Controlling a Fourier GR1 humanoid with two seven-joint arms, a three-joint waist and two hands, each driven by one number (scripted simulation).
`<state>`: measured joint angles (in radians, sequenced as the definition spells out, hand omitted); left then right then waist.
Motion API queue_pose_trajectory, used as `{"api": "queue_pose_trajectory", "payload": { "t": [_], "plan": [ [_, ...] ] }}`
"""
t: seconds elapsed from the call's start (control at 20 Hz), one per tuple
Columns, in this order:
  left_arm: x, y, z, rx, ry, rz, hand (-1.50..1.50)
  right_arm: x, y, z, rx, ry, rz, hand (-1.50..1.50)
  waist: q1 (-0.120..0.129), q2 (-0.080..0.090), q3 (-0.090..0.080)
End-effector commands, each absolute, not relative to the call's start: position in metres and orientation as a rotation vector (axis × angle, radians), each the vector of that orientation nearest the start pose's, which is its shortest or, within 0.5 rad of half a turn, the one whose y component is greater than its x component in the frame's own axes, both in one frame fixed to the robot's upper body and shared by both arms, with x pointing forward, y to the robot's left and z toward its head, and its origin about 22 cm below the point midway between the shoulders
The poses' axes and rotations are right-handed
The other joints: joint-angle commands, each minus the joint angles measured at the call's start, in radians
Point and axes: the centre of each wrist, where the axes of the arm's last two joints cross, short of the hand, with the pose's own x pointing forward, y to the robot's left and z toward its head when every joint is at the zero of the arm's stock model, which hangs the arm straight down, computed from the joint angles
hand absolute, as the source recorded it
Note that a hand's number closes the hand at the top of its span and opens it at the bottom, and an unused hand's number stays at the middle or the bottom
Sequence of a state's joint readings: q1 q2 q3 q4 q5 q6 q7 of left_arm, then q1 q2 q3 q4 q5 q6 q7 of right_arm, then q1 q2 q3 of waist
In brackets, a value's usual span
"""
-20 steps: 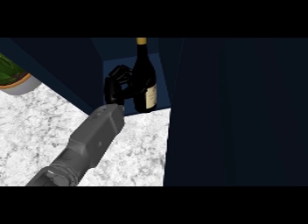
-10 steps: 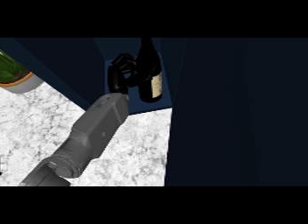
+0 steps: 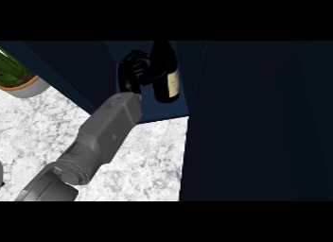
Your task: Pick up the wine, place it into the cabinet and close the cabinet
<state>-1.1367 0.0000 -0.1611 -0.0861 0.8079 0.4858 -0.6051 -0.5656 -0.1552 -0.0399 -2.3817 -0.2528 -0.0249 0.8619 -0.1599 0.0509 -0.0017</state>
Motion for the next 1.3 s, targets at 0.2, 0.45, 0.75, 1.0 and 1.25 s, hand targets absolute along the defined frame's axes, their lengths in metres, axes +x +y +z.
{"api": "queue_pose_trajectory", "payload": {
  "t": [0.2, 0.45, 0.75, 1.0, 1.25],
  "plan": [
    [0.427, 0.115, 0.018, 0.289, -1.595, 0.252, 1.5, 0.18, -0.205, 0.274, 0.325, -2.016, 0.342, -1.5, -0.003, 0.014, 0.002],
    [0.432, 0.138, 0.02, 0.536, -1.644, 0.085, 1.5, 0.18, -0.203, 0.277, 0.328, -2.019, 0.334, -1.5, -0.005, 0.013, 0.002],
    [0.43, 0.157, 0.013, 0.672, -1.613, 0.062, 1.5, 0.177, -0.203, 0.276, 0.33, -2.018, 0.319, -1.5, -0.016, 0.017, 0.0],
    [0.431, 0.177, 0.013, 0.719, -1.561, 0.071, 1.5, 0.178, -0.2, 0.278, 0.331, -2.033, 0.35, -1.5, -0.008, 0.021, -0.001],
    [0.427, 0.174, 0.006, 0.696, -1.564, -0.008, -1.5, 0.182, -0.2, 0.28, 0.33, -2.029, 0.353, -1.5, -0.009, 0.023, -0.003]
  ]
}}
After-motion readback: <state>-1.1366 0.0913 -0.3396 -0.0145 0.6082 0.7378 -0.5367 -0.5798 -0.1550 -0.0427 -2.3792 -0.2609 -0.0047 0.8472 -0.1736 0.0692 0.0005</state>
